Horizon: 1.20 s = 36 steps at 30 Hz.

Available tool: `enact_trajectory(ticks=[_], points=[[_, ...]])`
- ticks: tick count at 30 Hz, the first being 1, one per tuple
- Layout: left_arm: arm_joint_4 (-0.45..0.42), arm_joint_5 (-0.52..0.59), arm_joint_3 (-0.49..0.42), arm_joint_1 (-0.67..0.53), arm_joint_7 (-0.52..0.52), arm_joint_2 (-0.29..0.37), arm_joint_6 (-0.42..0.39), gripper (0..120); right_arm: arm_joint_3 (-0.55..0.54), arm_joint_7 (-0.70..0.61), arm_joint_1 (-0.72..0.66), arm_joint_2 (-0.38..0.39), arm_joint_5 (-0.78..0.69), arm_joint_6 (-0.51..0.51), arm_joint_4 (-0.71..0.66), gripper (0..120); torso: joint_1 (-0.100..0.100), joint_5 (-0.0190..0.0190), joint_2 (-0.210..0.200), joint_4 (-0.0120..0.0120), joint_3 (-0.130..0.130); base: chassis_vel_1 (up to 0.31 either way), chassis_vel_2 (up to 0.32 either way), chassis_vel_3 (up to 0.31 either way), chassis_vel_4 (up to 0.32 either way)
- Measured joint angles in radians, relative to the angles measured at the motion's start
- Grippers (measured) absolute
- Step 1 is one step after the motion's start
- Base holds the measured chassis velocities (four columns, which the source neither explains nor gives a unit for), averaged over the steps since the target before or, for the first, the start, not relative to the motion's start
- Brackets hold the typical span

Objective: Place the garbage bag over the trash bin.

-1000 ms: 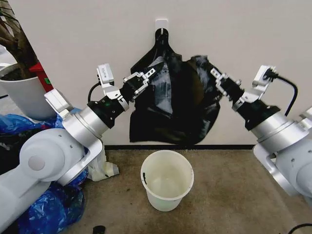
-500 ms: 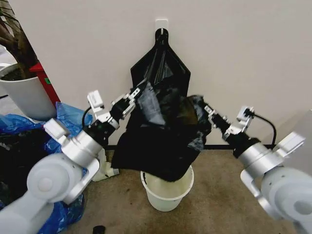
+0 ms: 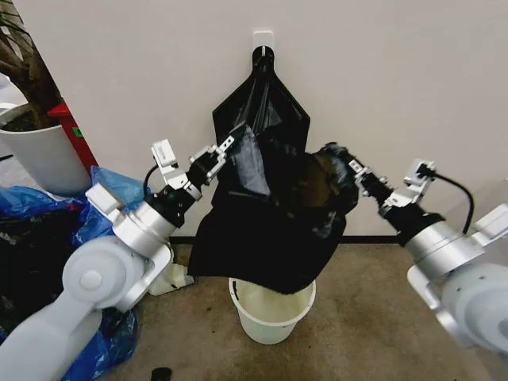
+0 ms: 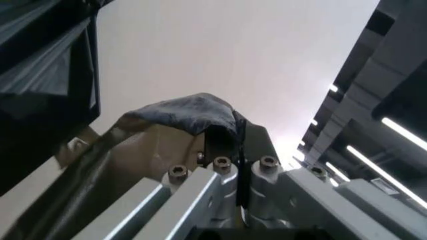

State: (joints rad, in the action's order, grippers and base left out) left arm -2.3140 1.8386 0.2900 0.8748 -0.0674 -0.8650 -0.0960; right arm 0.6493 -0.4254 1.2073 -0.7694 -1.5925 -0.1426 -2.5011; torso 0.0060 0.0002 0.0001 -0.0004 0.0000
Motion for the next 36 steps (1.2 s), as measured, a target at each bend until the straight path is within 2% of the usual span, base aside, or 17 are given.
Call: enact_trajectory(ticks=[3,6,10,13,21,25,30,31,36], points=[[0.048,0.0,-0.009,-0.022,0.013,-0.039,-0.011,0,0.021,-0.001,0.002,0.006,-0.007,-0.001,0.0,0,0.0,-0.0002,0.0,-0.0001,0.0,0.0,0.0,0.0,0.0],[0.085,-0.016,-0.013,-0.003,0.026,-0.086,-0.017,0,-0.003,0.005,0.003,-0.009,0.002,-0.017,0.0,0,0.0,-0.0002,0.0,0.0003,0.0,0.0,0.0,0.0,0.0],[0.11,-0.029,-0.018,0.017,0.036,-0.117,-0.019,0,-0.018,0.013,0.021,-0.028,0.012,-0.031,0.001,0,0.0,-0.0003,0.0,0.0005,0.0,0.0,0.0,0.0,0.0],[0.15,-0.021,-0.021,0.044,0.074,-0.152,-0.034,0,-0.034,0.029,0.08,-0.079,0.044,-0.042,0.001,0,0.0,0.0002,0.0,0.0,0.0,0.0,0.0,0.0,0.0],[0.227,-0.037,-0.024,0.107,0.103,-0.241,-0.052,0,-0.054,0.045,0.147,-0.142,0.097,-0.057,0.001,0,0.0,-0.0003,0.0,-0.0001,0.0,0.0,0.0,0.0,0.0],[0.214,-0.051,-0.028,0.126,0.106,-0.23,-0.056,0,-0.033,0.038,0.139,-0.116,0.081,-0.051,0.001,0,0.0,-0.0003,0.0,0.0003,0.0,0.0,0.0,0.0,0.0],[0.197,-0.026,-0.029,0.067,0.102,-0.194,-0.059,0,-0.004,-0.005,0.053,-0.048,0.018,-0.026,0.001,0,0.0,-0.0001,0.0,-0.0003,0.0,0.0,0.0,0.0,0.0],[0.19,-0.016,-0.029,0.05,0.098,-0.188,-0.059,0,-0.001,-0.016,0.019,-0.026,-0.009,-0.023,0.001,0,0.0,-0.0001,0.0,0.0002,0.0,0.0,0.0,0.0,0.0],[0.183,0.008,-0.04,-0.001,0.077,-0.207,-0.058,0,0.01,-0.027,-0.011,0.018,-0.048,-0.02,0.001,0,0.0,-0.0003,0.0,0.0005,0.0,0.0,0.0,0.0,0.0]])
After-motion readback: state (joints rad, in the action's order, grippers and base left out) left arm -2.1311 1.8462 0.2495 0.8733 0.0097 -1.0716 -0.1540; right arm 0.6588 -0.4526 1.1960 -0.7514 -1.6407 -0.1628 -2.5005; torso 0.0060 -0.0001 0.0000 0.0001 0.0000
